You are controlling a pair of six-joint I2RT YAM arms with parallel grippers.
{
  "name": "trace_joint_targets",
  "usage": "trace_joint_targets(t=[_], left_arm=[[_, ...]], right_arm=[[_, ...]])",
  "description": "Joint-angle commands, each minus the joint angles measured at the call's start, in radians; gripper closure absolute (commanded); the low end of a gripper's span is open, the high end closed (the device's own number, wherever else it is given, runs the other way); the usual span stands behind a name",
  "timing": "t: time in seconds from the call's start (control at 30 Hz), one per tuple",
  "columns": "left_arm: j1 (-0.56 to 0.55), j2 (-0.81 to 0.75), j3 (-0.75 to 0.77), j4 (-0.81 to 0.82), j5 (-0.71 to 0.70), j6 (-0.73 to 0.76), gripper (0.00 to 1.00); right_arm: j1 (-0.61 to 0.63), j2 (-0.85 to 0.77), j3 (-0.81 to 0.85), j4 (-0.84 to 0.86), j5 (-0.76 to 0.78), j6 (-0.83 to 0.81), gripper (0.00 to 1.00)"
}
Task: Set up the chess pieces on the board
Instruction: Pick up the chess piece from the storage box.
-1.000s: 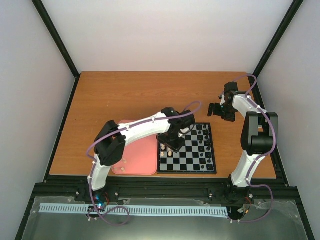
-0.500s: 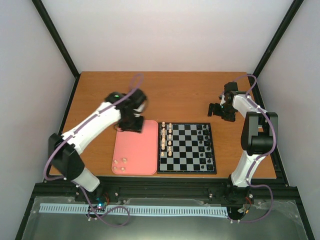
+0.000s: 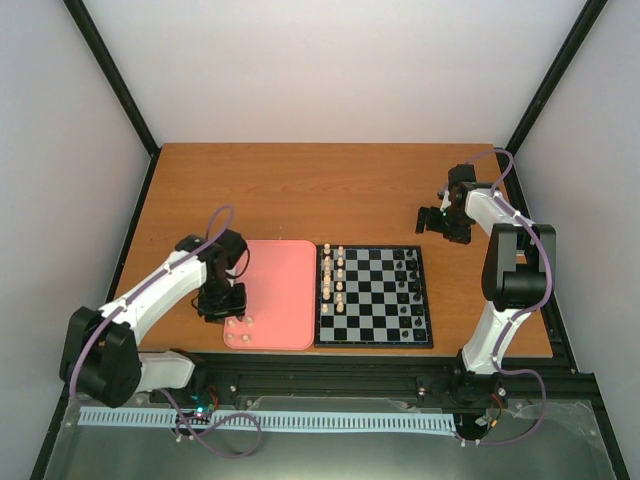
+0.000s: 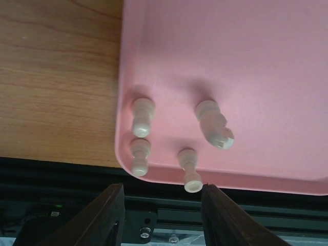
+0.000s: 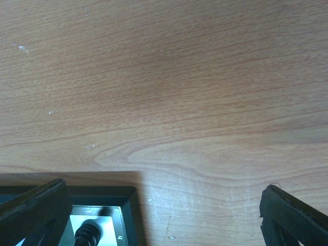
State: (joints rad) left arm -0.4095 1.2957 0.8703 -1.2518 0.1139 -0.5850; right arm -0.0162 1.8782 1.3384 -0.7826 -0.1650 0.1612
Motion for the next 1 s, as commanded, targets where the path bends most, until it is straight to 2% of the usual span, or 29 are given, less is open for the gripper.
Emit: trace_joint_targets(t=[0.0, 0.53, 0.73, 0.97], left_arm=[[0.053, -0.063, -0.031, 0.030, 0.015, -0.048, 0.56], [0.082, -0.006, -0.104, 0.110, 0.037, -0.065, 0.58], [0.106, 0.043, -0.102, 0.126, 0.048, -0.057, 0.65], [0.130, 0.062, -0.103, 0.133, 0.050, -0.050, 0.69]], right_arm=[[0.007, -0.011, 0.006, -0.003, 0.014, -0.009, 0.00], [0.008, -0.017, 0.001, 0.002, -0.001, -0.005, 0.00], [0.008, -0.019, -0.001, 0.003, -0.005, -0.007, 0.00], [0.008, -0.017, -0.001, 0.005, -0.015, -0.008, 0.00]])
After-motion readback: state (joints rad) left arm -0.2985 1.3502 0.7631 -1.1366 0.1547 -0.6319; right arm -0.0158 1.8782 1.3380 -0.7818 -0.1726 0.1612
